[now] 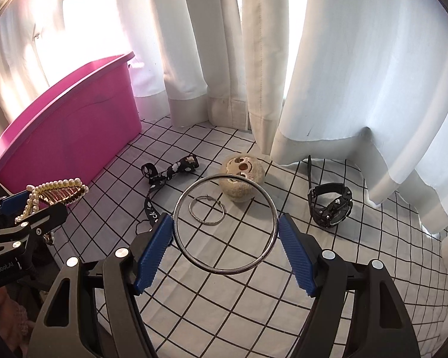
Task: Organize jewelry
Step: 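Lift the pearl clip with the left tool while the right tool lifts the large ring, then lower pearl clip and ring into the pink tub and open both tools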
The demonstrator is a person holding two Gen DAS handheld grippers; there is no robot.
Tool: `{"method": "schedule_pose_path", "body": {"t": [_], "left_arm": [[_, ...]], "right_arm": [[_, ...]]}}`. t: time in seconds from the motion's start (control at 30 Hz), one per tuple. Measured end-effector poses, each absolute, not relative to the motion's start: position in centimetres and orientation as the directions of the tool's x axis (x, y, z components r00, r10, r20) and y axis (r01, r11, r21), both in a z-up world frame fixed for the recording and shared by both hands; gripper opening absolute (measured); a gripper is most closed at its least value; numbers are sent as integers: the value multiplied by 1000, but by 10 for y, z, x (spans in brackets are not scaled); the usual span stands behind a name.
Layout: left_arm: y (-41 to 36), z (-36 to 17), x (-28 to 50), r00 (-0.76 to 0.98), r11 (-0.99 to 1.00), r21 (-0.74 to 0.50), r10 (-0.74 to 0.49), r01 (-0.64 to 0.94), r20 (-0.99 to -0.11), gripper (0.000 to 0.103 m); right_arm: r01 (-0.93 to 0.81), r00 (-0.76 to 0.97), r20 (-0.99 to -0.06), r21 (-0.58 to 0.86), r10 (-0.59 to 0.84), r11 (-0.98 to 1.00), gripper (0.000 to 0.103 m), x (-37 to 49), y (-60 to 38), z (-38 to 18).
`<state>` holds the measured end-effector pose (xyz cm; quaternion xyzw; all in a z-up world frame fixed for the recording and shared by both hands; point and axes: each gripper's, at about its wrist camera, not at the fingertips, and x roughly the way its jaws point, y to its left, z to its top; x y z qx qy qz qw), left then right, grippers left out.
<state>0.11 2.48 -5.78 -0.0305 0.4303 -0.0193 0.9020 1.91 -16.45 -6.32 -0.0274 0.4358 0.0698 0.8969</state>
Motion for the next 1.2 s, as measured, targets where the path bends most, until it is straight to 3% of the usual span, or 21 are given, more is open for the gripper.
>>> {"method": "schedule_pose_path", "body": {"t": [0.33, 0.63, 0.97, 1.2], "left_arm": [[64, 17, 8, 720, 993, -116, -60, -28, -691, 76], [148, 55, 33, 764, 982, -75, 83, -170, -640, 76], [238, 38, 65, 700, 946, -33, 215, -323, -681, 76], [274, 6, 81, 630, 925, -20, 242, -378, -738, 76]], "right_arm": [[-214, 689, -712, -21, 135, 977, 71, 36, -128, -2], [-338, 728, -640, -24, 245, 941, 71, 75, -51, 45], [-494, 664, -650, -12, 369, 869, 71, 133, 70, 52], [-519, 605, -714, -17, 353, 855, 71, 164, 126, 26]]}}
